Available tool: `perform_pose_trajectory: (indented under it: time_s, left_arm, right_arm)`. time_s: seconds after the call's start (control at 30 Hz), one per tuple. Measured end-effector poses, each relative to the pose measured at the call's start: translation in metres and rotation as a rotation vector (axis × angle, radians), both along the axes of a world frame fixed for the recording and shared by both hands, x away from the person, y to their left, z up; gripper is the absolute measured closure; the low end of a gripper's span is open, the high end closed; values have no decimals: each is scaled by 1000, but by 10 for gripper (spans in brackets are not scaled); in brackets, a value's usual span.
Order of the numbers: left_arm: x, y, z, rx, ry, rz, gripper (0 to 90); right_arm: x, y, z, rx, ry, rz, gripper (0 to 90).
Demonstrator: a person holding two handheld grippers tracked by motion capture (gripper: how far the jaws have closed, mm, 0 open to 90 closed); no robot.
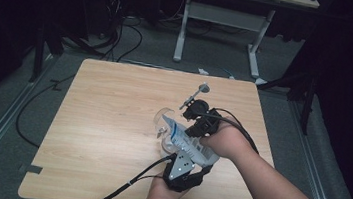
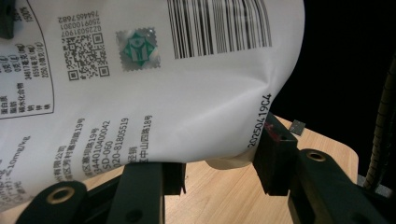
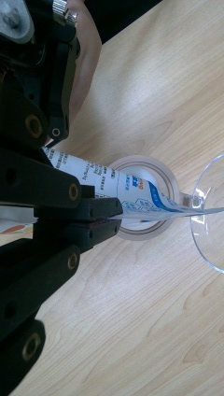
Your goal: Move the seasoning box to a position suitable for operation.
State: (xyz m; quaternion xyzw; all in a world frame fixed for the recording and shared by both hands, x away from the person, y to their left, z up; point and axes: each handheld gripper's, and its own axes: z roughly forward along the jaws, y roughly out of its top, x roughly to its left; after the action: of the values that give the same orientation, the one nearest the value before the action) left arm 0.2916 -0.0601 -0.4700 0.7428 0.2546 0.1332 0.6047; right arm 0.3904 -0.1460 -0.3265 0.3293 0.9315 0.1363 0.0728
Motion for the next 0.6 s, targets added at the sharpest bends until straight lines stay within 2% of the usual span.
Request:
perform_pose_trajectory:
  time_s: [0.6]
  left_arm:
    - [0, -1, 0, -8, 1, 1, 599]
  right_arm:
    - [0, 0, -1, -4, -3, 1, 898]
